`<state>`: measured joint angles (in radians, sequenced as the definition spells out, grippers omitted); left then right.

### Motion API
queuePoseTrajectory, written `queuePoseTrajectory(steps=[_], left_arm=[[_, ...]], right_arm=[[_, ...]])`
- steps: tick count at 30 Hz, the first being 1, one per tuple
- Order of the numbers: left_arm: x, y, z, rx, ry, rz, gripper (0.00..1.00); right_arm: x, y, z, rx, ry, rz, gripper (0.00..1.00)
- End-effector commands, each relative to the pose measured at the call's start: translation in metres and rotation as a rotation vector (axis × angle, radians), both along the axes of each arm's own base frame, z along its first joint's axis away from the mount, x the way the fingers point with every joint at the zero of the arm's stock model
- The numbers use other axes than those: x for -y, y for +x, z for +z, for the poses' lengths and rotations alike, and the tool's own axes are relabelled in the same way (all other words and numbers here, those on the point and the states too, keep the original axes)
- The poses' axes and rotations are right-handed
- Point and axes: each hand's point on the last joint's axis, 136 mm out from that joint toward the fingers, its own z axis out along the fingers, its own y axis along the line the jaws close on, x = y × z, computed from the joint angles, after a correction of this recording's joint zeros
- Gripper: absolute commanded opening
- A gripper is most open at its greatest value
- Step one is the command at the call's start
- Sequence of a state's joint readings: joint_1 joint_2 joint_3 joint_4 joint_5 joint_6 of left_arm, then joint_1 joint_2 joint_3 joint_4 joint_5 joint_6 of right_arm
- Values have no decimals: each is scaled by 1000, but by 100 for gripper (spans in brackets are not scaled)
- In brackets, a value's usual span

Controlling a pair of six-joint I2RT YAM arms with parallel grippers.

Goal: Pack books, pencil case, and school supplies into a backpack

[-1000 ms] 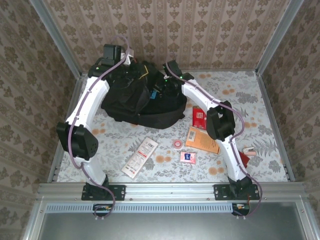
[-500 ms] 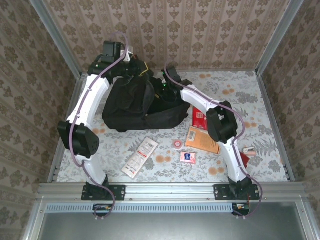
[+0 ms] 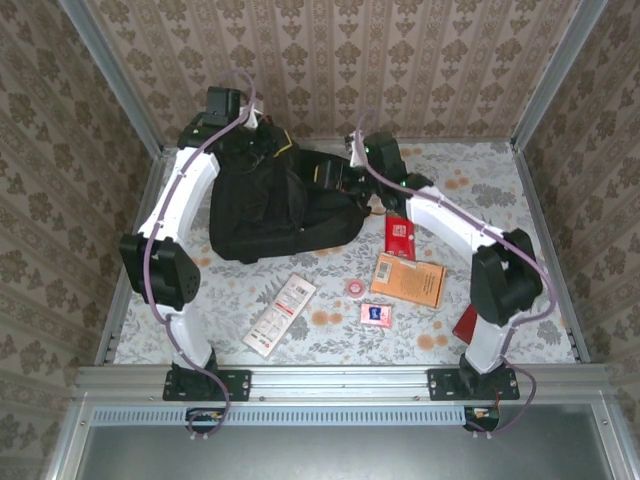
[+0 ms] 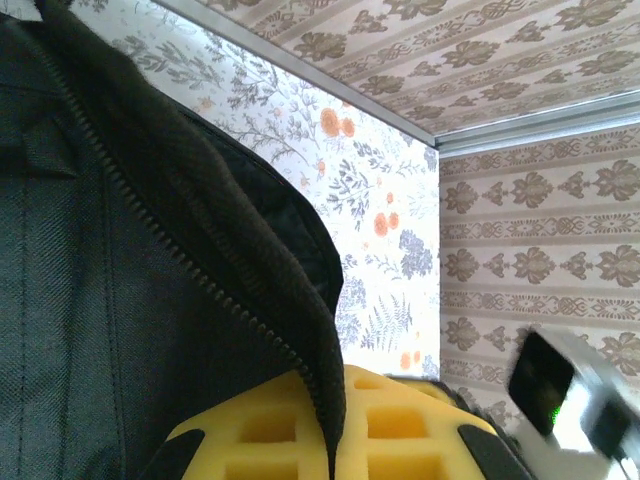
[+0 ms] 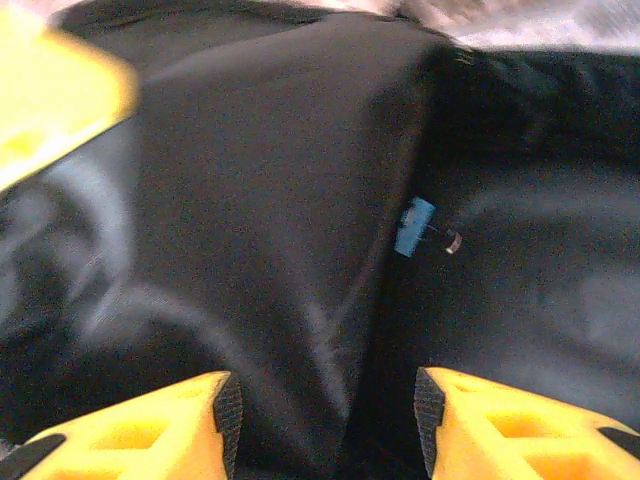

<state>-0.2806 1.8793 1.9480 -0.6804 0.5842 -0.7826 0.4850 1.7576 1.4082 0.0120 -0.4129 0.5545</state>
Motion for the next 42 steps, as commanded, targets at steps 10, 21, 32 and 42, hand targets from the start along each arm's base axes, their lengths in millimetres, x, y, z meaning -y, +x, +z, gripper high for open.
queuePoseTrajectory(steps=[10, 21, 32, 42], left_arm=[[10, -1, 2, 21, -31, -44, 0], [15, -15, -2, -18, -48, -87, 22], [15, -34, -4, -20, -41, -112, 18], [-17, -24, 8, 67, 62, -40, 0]], right_arm=[[-62, -28, 38, 489, -117, 274, 58], [-74, -34, 37, 468, -103, 336, 0], [-74, -30, 38, 442, -97, 319, 0], [-61, -39, 64, 440, 3, 269, 50]])
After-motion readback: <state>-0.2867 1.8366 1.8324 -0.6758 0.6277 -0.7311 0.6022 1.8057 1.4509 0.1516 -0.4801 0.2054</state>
